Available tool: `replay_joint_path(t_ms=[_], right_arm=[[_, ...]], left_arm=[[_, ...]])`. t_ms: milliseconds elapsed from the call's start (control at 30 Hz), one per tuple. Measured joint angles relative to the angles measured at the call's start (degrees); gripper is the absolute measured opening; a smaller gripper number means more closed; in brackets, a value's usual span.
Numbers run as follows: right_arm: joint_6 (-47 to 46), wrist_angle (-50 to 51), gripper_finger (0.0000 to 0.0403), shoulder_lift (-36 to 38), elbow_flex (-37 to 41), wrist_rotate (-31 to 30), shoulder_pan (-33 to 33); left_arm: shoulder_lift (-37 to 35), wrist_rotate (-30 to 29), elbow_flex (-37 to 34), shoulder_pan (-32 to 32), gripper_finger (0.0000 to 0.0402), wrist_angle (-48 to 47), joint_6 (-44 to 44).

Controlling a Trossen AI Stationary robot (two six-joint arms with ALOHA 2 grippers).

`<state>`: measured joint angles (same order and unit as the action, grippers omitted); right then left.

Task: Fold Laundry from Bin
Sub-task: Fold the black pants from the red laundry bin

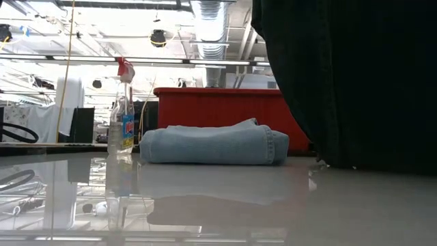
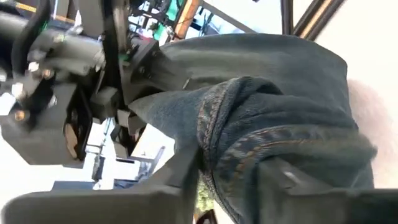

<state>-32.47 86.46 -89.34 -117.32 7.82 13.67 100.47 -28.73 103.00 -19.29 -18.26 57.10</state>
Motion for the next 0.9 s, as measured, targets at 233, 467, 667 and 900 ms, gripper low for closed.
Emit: replay_joint_path(t_ms=[233, 467, 667, 900], right_arm=[[1.0, -0.1, 0.0055, 0.1, 0.0, 1.1, 0.1], [1.0, 1.4, 0.0116, 0.3, -1.6, 1.1, 2.8], [2.0, 3.5, 0.0191, 0.5, -1.5, -0.8, 7.0], [0.4, 3.7, 0.0249, 1.3, -1.5, -3.4, 11.3]], left_arm=[[-0.2, -0.4, 0.0, 0.9, 0.0013, 0.5, -5.7], [-3.1, -0.5, 0.4, -0.6, 0.0005, 0.9, -7.5], [-4.8, 0.0, 0.6, -0.2, 0.0003, 0.7, -13.6], [-4.8, 0.4, 0.6, -0.2, 0.0002, 0.5, -15.1]])
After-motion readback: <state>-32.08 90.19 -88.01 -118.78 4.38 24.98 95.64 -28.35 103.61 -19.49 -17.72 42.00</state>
